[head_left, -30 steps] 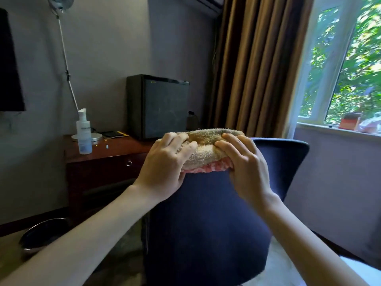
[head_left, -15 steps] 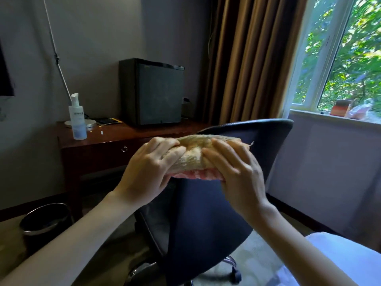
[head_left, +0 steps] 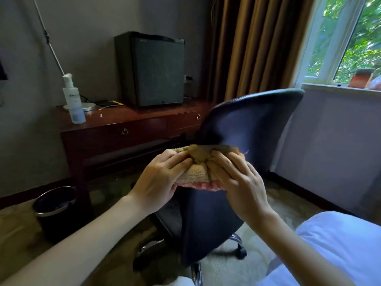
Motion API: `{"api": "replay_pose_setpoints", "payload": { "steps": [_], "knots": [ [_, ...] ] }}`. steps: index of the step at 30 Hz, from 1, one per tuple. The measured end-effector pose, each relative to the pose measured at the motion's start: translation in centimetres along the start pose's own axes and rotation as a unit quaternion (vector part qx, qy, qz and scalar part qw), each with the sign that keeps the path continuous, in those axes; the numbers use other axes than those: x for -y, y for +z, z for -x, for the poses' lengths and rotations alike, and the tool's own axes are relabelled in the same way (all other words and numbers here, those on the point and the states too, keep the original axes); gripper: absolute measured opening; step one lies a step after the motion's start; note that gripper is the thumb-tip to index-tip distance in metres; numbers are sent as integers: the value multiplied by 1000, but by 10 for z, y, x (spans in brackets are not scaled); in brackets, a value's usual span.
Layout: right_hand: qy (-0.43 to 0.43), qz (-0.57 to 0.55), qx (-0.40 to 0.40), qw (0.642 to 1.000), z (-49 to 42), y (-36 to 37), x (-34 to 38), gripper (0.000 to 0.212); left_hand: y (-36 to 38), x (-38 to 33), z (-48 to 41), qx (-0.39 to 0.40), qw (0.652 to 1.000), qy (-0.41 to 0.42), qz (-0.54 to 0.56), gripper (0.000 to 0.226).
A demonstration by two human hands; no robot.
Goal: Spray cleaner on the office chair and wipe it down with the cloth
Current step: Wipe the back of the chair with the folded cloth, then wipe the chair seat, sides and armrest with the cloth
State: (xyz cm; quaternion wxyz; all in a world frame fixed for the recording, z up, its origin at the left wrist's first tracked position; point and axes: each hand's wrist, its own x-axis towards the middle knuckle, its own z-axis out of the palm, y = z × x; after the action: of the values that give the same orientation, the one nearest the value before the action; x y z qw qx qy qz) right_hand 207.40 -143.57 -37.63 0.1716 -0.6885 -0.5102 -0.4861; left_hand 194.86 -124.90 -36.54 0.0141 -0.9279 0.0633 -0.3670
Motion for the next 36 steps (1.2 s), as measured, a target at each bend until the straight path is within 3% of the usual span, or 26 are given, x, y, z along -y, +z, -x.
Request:
{"api": "replay_pose_setpoints", "payload": {
  "steps": [5,8,13,18,26,30,33,36],
  "knots": [
    [50,-7,0,999,33,-4,-24,41,25,-25,-22,-35,999,30,15,52],
    [101,-7,6,995,50,-10,-37,35,46,-42,-37,-53,997,48,18,40],
    [139,17,19,990,72,-18,-63,33,84,-65,-57,-50,996,67,15,46],
    [158,29,47,986,100,-6,-83,35,128,-75,-62,10,997,67,43,54],
    [180,39,117,976,173,37,-94,44,217,-86,-39,78,989,67,108,41],
    [178,35,158,971,202,53,-101,40,258,-90,-23,118,985,66,108,45],
    [189,24,127,973,196,46,-106,39,257,-92,-32,64,989,81,110,40],
    [182,16,52,982,155,29,-118,40,226,-85,-66,-62,991,80,90,35]
  ]
}}
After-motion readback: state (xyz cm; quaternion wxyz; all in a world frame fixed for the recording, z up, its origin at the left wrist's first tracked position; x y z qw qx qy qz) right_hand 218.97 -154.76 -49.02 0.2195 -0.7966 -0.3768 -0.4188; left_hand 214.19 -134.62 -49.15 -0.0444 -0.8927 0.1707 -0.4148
